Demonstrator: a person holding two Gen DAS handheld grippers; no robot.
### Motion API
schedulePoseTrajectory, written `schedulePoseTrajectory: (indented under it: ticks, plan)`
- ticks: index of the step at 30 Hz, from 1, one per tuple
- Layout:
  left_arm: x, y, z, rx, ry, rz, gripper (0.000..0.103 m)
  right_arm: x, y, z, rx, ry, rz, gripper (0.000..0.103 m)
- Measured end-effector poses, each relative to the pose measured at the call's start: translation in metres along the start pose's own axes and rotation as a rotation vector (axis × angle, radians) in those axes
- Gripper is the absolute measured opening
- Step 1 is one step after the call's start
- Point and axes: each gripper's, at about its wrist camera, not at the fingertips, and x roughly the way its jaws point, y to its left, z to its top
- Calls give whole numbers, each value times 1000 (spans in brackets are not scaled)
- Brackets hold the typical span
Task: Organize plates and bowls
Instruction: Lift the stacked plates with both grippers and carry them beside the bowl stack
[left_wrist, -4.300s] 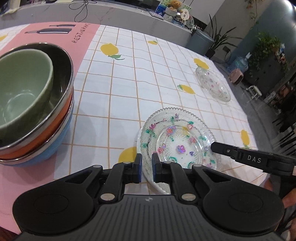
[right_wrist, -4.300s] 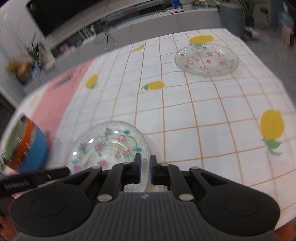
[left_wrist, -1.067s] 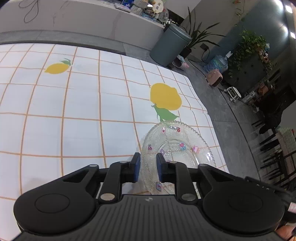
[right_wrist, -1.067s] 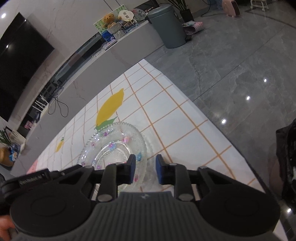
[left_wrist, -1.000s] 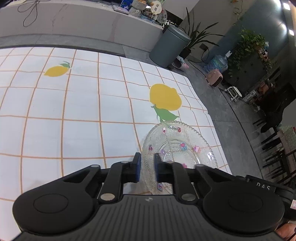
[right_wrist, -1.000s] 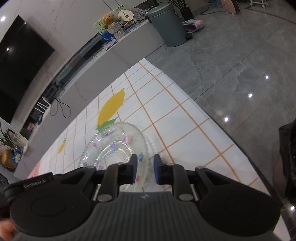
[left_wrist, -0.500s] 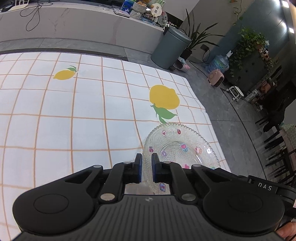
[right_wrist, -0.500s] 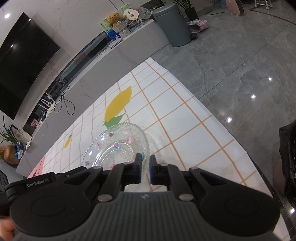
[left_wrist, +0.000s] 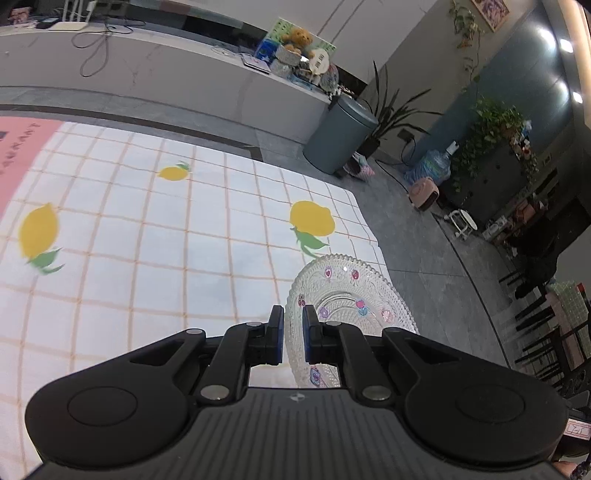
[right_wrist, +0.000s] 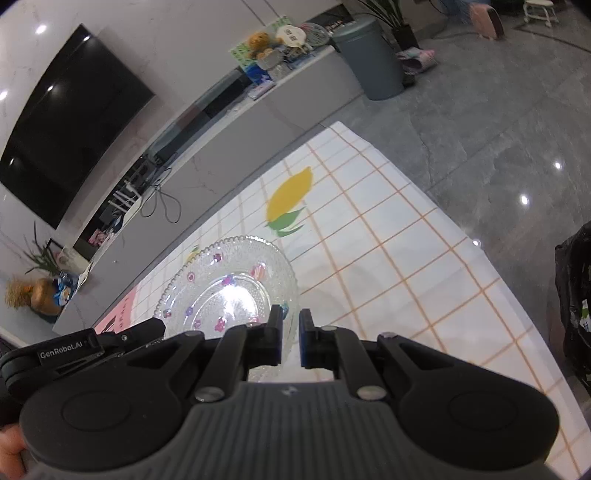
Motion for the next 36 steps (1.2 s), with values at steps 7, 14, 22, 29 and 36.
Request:
schedulePoseTrajectory:
  ticks: [7, 14, 22, 29, 36]
  plan:
    - [-40, 14, -25, -45, -57, 8, 10, -27, 27, -28, -55, -4, 9, 6]
    - [-82, 36, -53, -107, -93, 33, 10, -45, 52, -61, -102, 17, 36, 6]
    - [-123, 69, -90, -163, -85, 61, 10, -55, 75, -106, -143, 59, 64, 6]
    - [-138, 84, -112, -174, -86, 85, 10, -55, 82, -136, -165, 104, 80, 6]
    - [-126, 96, -131, -180, -64, 97, 10, -43, 83, -155, -221, 135, 26, 7]
